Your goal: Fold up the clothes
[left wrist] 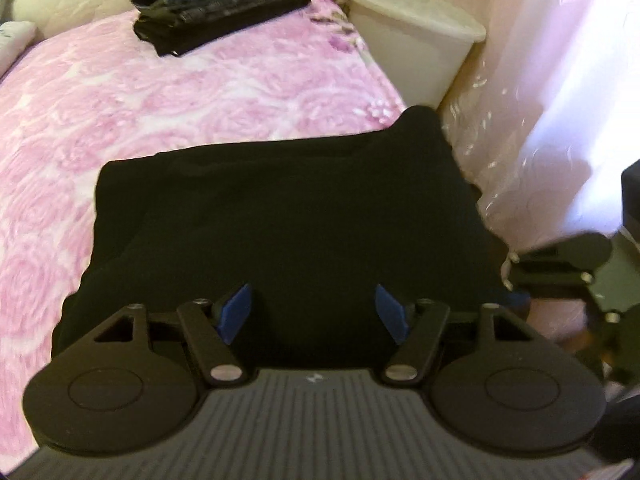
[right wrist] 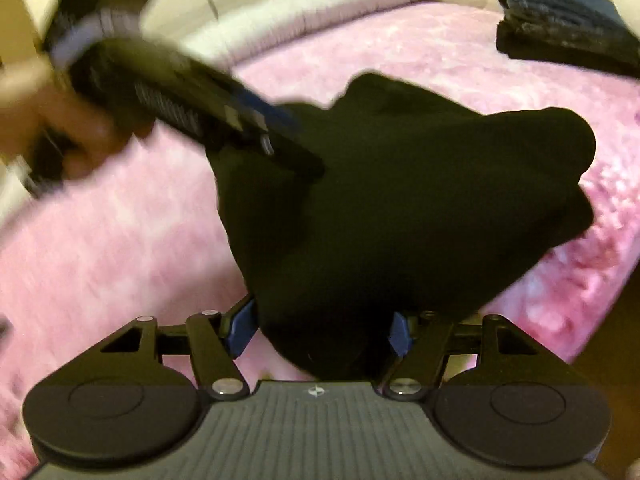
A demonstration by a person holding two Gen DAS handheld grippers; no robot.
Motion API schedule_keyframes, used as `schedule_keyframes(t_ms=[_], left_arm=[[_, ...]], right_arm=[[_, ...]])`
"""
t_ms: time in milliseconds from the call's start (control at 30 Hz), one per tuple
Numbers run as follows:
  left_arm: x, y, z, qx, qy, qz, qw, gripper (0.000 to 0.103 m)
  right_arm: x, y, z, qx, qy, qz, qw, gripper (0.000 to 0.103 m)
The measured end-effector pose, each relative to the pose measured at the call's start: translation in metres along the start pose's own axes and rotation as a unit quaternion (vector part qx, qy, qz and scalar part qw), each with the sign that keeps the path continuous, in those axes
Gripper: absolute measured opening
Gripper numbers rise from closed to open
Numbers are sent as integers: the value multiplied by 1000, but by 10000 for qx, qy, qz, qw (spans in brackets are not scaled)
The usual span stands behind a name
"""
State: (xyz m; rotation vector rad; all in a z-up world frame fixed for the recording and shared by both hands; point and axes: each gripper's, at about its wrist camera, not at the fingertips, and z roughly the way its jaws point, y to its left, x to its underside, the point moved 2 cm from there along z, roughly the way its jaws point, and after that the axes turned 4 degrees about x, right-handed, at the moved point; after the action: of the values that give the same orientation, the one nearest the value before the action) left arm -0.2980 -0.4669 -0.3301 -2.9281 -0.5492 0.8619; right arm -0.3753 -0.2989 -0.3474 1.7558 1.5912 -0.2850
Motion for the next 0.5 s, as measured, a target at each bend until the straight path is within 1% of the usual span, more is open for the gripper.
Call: schedule_keyframes(t_ms=[33,67,133,167,200,233,267,300,333,367,400,433,500], left_arm=[[-1,-2,9,-57,113,115,9999,68],[-2,-6,18,-137,245,256,9993,69],[-2,-14,37,-320,490,508,9970,72],[-2,-15,42,-364,541,538,9964,74],[-2,-14,44,-377,549,512,9965,81],[-2,-13,46,-389,558,486,9965,89],[-1,-11,48,-402,567,460,9965,92],[-1,-10,50,-415,575,434,9965,97],[-1,-9,52,-428,584,408,9965,97],[0,-8,54,-440,592,382,9965,98],[0,-6,57,-453,601,356,9965,98],[0,-5,59,-466,610,330,9965,98],[0,-4,61,-489,630,289,9964,96]], right_arm=[[1,-6,-1,-249,-47,337,9991,73],[6,-14,-1,-548,-55,860,9948,73],[15,-32,1,-1036,-31,1789,9784,74],[18,-37,3,-1186,28,2085,9708,74],[21,-39,7,-1292,157,2230,9661,74],[25,-38,8,-1345,227,2213,9656,73],[29,-32,6,-1313,265,2051,9695,72],[35,-25,3,-1254,261,1857,9742,69],[40,-21,0,-1150,217,1771,9772,57],[45,-24,-1,-986,179,1881,9770,47],[49,-28,-2,-812,143,2025,9758,28],[54,-34,-1,-856,133,2274,9699,26],[54,-37,-3,-924,162,2341,9677,25]])
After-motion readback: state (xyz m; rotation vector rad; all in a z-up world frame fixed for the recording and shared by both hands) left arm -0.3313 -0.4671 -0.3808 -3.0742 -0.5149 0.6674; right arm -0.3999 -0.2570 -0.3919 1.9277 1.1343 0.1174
